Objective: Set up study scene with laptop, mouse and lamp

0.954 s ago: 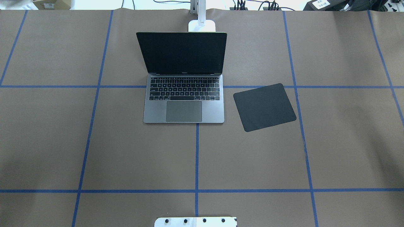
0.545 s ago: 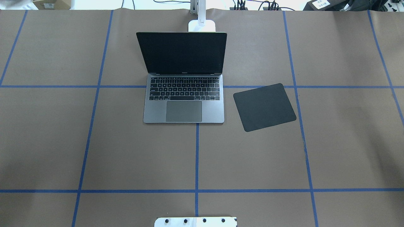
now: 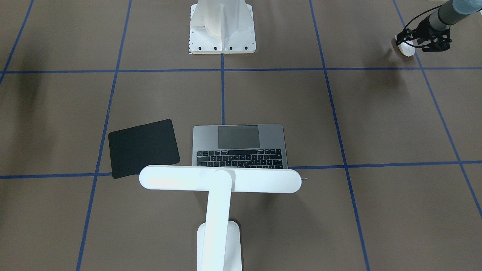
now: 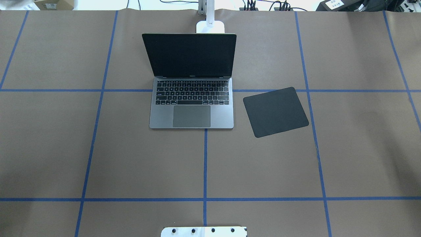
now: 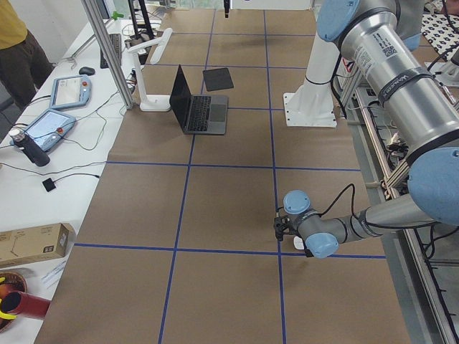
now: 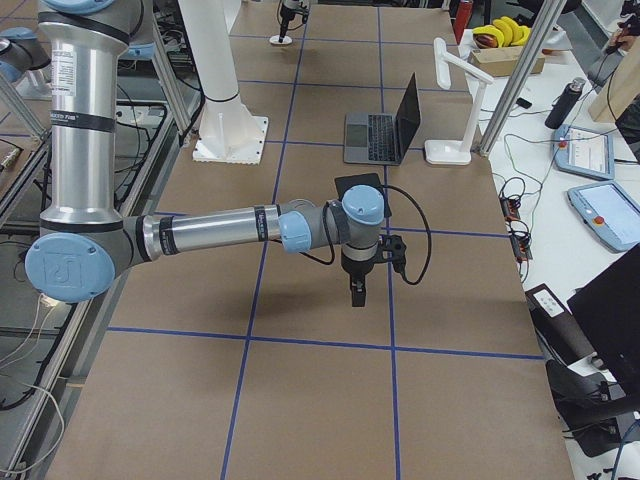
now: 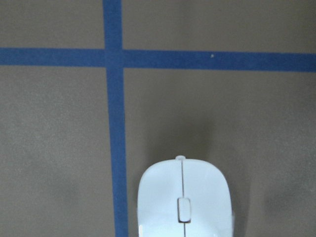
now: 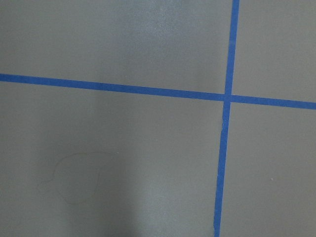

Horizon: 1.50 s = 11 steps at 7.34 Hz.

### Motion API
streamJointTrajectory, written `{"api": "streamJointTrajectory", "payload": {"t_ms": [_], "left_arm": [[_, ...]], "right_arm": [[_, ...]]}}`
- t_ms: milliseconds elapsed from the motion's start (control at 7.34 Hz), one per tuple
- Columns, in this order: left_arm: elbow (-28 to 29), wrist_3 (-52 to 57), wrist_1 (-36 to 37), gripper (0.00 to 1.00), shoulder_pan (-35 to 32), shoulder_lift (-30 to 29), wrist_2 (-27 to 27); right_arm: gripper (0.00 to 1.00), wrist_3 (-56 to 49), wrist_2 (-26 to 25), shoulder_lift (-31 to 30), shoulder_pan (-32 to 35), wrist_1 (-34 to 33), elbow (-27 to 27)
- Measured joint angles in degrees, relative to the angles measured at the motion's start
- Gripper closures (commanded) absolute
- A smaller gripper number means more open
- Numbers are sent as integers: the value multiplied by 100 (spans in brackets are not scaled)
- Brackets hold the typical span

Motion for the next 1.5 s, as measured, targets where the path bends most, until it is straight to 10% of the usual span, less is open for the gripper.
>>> {"api": "streamJointTrajectory", "payload": {"t_ms": [545,1090,1499], "left_arm": [[228,0,-278,14,105,-39,-1],[287,-37,-409,64,128,-74,-8],[289,-219,-687,74,138,-73,-22]], "right_arm": [[0,0,-6,0,0,1,-8],[0,0,-1,0,0,1,-8],[0,0,1,0,0,1,-7]]}}
